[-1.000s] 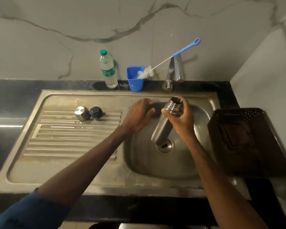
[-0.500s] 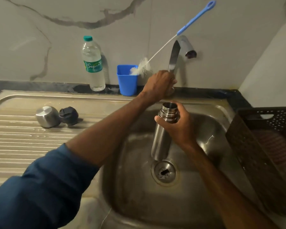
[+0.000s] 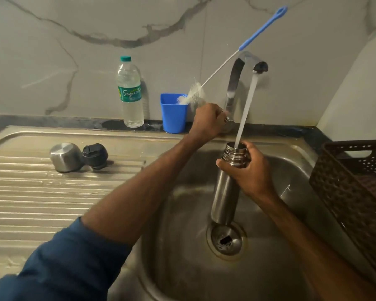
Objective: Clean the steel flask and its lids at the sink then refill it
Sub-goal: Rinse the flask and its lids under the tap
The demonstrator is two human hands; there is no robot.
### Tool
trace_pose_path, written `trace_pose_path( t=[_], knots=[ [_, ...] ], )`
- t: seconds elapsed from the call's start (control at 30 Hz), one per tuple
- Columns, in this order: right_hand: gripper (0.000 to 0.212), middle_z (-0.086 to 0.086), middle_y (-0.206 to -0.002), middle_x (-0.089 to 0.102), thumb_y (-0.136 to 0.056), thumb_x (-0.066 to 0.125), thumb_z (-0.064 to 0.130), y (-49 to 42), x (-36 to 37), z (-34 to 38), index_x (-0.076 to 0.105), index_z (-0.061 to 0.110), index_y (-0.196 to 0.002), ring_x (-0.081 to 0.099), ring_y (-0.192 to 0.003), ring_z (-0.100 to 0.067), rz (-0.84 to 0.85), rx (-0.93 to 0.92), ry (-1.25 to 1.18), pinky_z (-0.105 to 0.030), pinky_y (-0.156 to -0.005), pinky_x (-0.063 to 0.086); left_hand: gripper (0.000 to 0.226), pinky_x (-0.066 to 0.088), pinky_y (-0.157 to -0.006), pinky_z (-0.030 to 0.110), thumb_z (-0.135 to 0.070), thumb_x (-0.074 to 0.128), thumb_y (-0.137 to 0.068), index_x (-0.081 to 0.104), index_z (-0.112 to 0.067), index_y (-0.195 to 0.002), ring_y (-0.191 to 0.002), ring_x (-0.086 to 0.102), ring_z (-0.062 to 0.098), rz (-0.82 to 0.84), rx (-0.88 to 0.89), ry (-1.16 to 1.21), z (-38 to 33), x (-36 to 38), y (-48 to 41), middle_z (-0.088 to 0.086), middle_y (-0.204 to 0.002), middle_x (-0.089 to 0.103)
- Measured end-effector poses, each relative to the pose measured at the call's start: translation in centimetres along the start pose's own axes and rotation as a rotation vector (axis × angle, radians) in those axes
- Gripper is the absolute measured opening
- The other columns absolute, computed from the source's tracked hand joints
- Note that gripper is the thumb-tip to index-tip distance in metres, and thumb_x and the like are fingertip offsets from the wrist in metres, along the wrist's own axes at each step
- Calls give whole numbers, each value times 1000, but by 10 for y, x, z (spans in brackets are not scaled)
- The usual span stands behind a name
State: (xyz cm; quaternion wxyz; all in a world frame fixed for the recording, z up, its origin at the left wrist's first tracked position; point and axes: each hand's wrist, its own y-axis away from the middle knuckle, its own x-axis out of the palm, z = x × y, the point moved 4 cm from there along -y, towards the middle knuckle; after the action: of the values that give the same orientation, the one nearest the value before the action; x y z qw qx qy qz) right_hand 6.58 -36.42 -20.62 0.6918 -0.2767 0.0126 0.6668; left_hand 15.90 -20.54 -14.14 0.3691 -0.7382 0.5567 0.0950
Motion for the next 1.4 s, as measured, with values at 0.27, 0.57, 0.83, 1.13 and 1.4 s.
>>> trace_pose_path(
  t=[0.27,0.57,0.83,1.13,1.4],
  knots=[
    [61,10,-99,72,-69,94,27,1,-9,12,63,25,-121,70,-87,-4,-27,-51,7,-34,-79,60,15,55,-79,25,-16,59,-101,74,-12,-99,-83,67,9,46,-188,101,-5,-18,89,0,-94,74],
    [63,7,-102,72,-69,95,33,2,-5,14,63,21,-122,68,-88,-6,-39,-68,22,-31,-79,58,15,48,-76,12,-18,57,-102,70,-19,-109,-88,64,-1,-25,-272,177,-4,-14,151,-10,-97,71],
    [68,3,-108,72,-70,94,31,2,-2,16,61,17,-128,69,-94,-12,-37,-71,9,-33,-83,59,18,56,-92,39,-13,54,-101,66,-15,-114,-96,67,12,-83,-236,216,-11,-16,164,-5,-103,71],
    [64,6,-108,69,-71,93,36,-5,-11,5,60,22,-124,68,-91,-9,-9,43,-57,-22,-74,55,39,54,-91,43,-45,43,-108,67,-15,-105,-96,65,19,114,-307,136,-1,-15,161,0,-99,69],
    [48,-14,-114,69,-89,73,48,-3,-16,-20,61,17,-124,70,-95,-25,146,647,-465,-33,-55,60,54,54,-96,46,-60,33,-107,74,-23,-105,-104,70,35,398,-459,404,17,-17,152,12,-105,75]
  ],
)
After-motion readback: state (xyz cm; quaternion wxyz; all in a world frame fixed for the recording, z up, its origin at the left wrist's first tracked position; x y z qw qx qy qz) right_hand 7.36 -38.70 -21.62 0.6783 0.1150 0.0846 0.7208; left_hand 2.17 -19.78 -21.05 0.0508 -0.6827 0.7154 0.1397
